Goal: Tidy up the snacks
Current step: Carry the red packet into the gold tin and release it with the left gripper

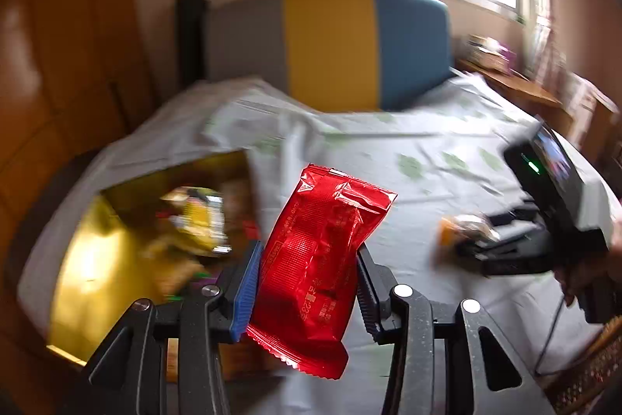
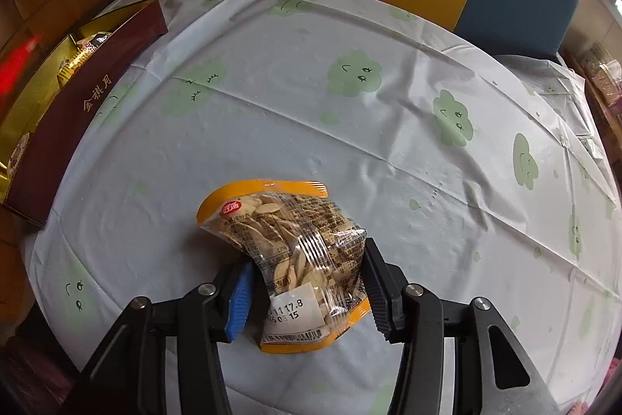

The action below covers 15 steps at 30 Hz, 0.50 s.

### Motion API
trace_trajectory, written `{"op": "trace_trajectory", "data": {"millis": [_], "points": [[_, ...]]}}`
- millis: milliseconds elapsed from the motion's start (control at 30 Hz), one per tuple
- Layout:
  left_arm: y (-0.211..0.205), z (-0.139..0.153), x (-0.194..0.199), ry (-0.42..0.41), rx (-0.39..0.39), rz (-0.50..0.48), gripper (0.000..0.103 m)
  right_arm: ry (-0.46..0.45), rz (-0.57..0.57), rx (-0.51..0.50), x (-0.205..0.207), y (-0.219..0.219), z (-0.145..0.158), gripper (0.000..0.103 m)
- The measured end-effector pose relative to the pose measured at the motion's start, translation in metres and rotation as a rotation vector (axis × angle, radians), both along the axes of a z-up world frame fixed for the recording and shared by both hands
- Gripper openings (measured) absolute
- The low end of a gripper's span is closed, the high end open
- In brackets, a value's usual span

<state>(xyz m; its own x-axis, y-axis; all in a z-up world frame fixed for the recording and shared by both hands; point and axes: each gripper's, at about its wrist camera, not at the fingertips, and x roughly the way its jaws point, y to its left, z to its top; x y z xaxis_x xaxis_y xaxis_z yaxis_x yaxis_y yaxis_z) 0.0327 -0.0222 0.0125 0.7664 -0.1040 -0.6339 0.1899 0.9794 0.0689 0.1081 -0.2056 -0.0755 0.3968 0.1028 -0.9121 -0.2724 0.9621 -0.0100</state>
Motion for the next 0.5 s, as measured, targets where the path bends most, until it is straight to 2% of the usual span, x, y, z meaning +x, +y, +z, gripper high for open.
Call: {"op": "trace_trajectory", "data": {"millis": [300,500], "points": [[0.068,0.025,-0.008,-0.066,0.03,0.227,0.046,-0.02,0.011,-0.024,-0.002,0.003,-0.001,0.052],[0.099,0.034,-0.015,-0.093,0.045,0.325,0.046,-0.027,0.011,-0.025,-0.002,0.004,-0.002,0.052]]}}
